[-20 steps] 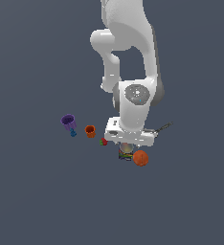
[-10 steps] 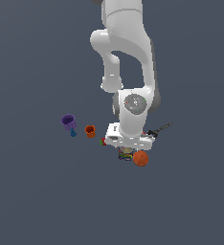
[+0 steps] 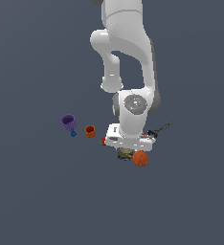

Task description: Pick up a designated object from a clutter of objects.

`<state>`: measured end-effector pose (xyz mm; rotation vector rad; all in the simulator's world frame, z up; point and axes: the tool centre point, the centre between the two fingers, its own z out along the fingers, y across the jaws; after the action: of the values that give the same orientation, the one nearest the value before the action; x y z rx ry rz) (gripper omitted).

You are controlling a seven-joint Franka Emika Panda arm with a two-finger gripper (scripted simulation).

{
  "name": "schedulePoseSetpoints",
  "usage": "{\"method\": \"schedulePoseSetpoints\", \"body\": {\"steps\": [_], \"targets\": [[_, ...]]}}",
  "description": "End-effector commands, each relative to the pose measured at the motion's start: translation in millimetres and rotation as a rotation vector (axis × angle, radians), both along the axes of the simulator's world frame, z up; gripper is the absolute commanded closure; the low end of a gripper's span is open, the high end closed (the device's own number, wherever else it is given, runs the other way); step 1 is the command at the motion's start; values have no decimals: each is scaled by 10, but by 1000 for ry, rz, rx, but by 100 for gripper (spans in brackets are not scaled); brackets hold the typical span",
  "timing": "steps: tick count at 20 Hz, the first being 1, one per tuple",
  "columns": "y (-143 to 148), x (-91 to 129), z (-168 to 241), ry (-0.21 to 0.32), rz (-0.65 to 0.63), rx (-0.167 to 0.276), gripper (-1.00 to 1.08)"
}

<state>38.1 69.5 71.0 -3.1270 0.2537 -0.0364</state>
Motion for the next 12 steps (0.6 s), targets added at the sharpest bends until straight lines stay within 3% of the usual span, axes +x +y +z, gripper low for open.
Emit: {"method": "schedulePoseSetpoints", "body": {"steps": [1,12], "targets": [[-8,-74,-130,23,0,-2,108],[-30,-49,97,1,0,0,108]]}}
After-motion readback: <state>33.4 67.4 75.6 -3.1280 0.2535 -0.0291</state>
